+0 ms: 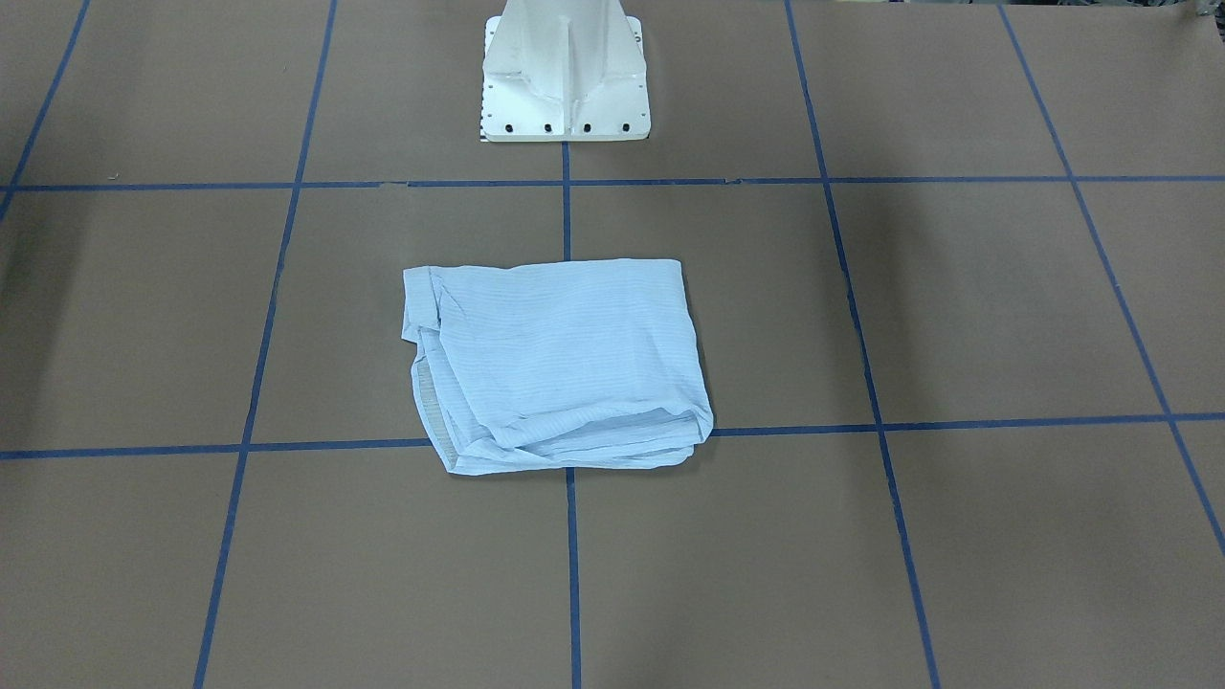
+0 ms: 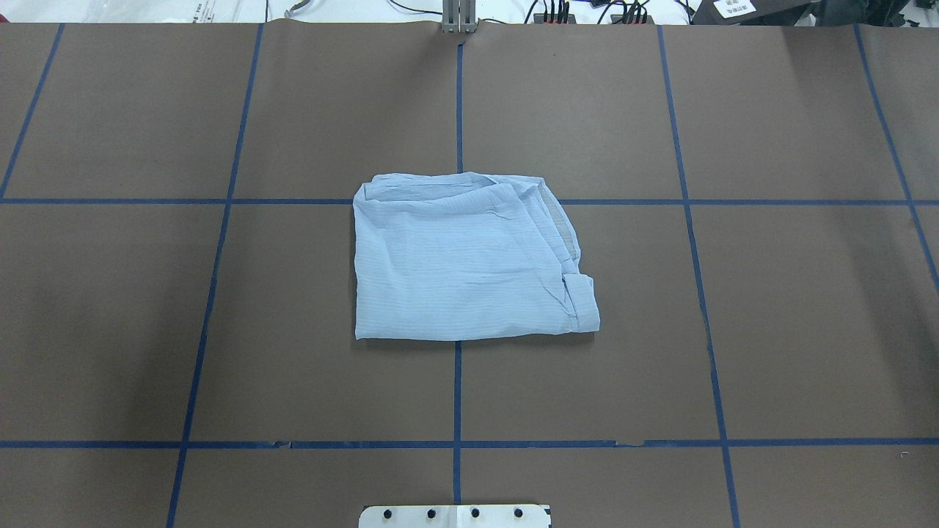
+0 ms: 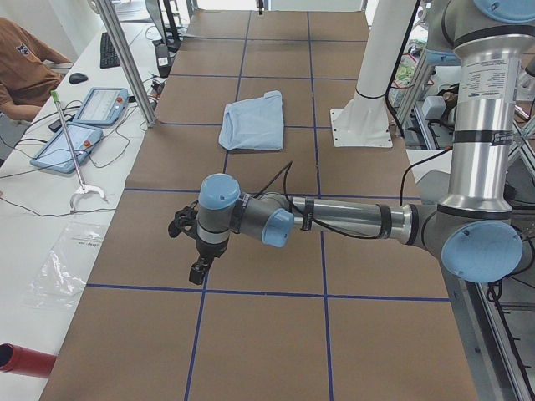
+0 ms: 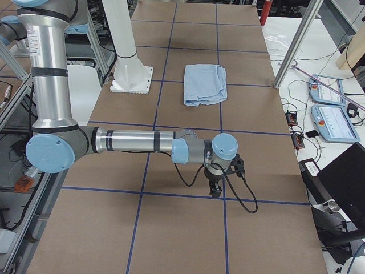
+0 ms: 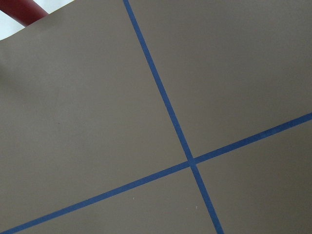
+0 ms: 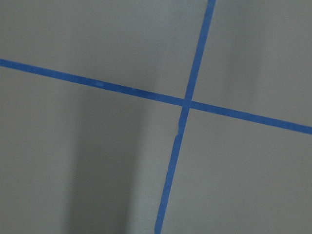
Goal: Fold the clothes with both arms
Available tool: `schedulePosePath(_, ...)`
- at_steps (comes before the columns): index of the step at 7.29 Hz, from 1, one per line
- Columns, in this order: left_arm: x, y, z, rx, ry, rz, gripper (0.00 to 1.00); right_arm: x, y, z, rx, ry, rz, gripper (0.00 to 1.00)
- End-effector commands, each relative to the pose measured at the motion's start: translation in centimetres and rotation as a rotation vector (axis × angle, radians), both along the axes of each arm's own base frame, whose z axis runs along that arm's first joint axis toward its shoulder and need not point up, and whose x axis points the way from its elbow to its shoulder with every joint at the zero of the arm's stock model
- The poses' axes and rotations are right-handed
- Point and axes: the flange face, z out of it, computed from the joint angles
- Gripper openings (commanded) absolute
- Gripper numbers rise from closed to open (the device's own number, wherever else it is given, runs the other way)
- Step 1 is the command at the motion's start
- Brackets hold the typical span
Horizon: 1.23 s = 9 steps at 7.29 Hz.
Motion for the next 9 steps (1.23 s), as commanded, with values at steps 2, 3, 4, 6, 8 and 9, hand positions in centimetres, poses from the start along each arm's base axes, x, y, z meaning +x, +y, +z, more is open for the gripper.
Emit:
schedulePosePath(2,0.1,1.7,-0.6,-0.163,0.053,0.009,1.0,2.1,1.5,1.0,-0.096,-0.022,0.111,1.0)
schedulePosePath(3,-0.6,3.2,-1.0,-0.182,0.052,-0.002,1.0,2.4,1.8,1.4,-0.104,-0.02,0.115,1.0)
schedulePosePath(4,-0.6,3.4,-0.7,-0.189,0.053,-0.003,1.0,2.8,2.2,1.7,-0.11,-0.02,0.123,1.0)
schedulePosePath(6,-1.7,4.1,-0.4,-0.195,0.058,-0.026,1.0,3.6,2.3,1.4,-0.102,-0.022,0.14,1.0)
schedulePosePath(8,-1.7,4.0,-0.4,-0.2,0.059,-0.028,1.0,3.7,2.4,0.6,-0.088,-0.023,0.146,1.0)
schedulePosePath(9,-1.8,4.0,-0.5,-0.199,0.059,-0.03,1.0,3.7,2.6,0.7,-0.09,-0.021,0.146,1.0)
